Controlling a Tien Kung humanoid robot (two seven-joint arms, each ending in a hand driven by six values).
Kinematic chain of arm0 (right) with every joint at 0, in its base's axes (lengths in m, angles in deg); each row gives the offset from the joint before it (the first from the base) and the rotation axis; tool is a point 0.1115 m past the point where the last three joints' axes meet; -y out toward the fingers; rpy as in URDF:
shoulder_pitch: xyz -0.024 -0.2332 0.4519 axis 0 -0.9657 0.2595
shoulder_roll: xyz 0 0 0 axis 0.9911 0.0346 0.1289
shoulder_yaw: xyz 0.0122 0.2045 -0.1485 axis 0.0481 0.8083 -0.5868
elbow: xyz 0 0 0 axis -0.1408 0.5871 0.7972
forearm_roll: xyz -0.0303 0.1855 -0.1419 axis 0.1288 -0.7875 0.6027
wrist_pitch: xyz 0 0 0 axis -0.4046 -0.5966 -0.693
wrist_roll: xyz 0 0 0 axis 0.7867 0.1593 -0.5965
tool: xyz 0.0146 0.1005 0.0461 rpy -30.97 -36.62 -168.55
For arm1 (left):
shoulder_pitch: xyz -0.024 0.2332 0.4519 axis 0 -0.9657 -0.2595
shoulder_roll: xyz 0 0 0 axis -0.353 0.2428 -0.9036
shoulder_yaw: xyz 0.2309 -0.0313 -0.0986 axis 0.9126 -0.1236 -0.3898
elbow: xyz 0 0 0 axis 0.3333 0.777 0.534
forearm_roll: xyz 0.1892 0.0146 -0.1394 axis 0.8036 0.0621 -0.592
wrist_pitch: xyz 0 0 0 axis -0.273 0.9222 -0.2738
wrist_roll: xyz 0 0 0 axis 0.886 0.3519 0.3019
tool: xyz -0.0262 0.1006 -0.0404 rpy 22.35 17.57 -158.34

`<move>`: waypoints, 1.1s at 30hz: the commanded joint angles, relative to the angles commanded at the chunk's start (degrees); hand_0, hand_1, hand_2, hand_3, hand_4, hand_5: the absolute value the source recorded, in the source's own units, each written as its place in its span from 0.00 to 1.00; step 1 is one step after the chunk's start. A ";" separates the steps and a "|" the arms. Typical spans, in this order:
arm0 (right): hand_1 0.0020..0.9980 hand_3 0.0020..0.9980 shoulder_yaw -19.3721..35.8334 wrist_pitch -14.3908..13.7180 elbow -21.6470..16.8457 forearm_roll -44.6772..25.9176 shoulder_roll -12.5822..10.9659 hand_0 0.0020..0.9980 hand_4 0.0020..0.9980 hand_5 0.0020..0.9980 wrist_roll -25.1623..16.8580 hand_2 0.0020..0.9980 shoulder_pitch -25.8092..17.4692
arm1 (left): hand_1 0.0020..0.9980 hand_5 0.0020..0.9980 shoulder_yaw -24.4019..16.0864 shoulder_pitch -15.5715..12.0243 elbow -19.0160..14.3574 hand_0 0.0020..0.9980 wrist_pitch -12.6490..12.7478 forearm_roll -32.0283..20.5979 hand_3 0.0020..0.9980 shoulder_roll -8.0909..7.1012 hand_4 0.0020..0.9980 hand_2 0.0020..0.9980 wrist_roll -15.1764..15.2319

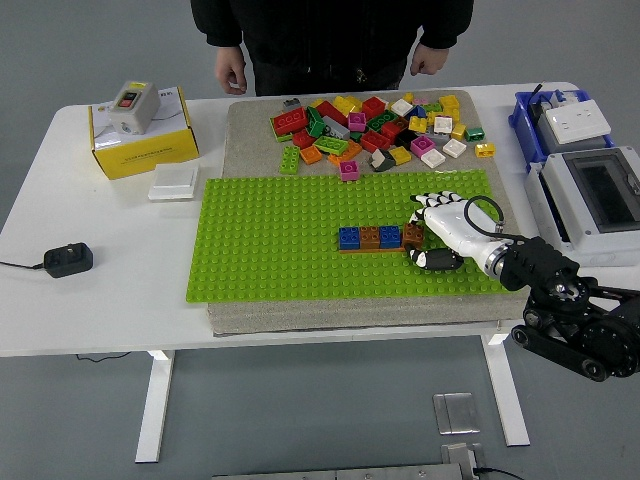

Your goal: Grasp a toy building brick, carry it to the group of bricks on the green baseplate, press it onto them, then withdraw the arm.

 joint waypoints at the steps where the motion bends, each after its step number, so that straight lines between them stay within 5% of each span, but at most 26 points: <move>1: 1.00 0.53 0.00 0.00 0.00 0.02 0.01 1.00 0.55 0.48 -0.01 1.00 0.01 | 0.60 0.75 0.04 0.02 0.00 0.64 0.01 -0.02 0.67 0.00 0.27 0.58 0.00; 17: 1.00 0.57 0.17 0.05 0.00 0.35 -0.02 1.00 0.55 0.48 0.10 1.00 0.14 | 0.60 0.75 -0.31 0.18 0.00 0.64 0.03 0.40 0.67 0.03 0.27 0.58 -0.02; 18: 1.00 0.67 0.14 0.03 0.00 0.37 -0.01 1.00 0.55 0.47 0.10 1.00 0.15 | 0.60 0.76 -0.27 0.20 0.00 0.64 0.04 0.36 0.67 0.03 0.27 0.57 -0.02; 33: 1.00 0.73 -0.18 -0.02 0.04 0.64 0.04 1.00 0.55 0.47 0.15 1.00 0.28 | 0.60 0.75 -0.43 0.31 0.00 0.64 0.13 0.46 0.67 0.01 0.26 0.57 -0.01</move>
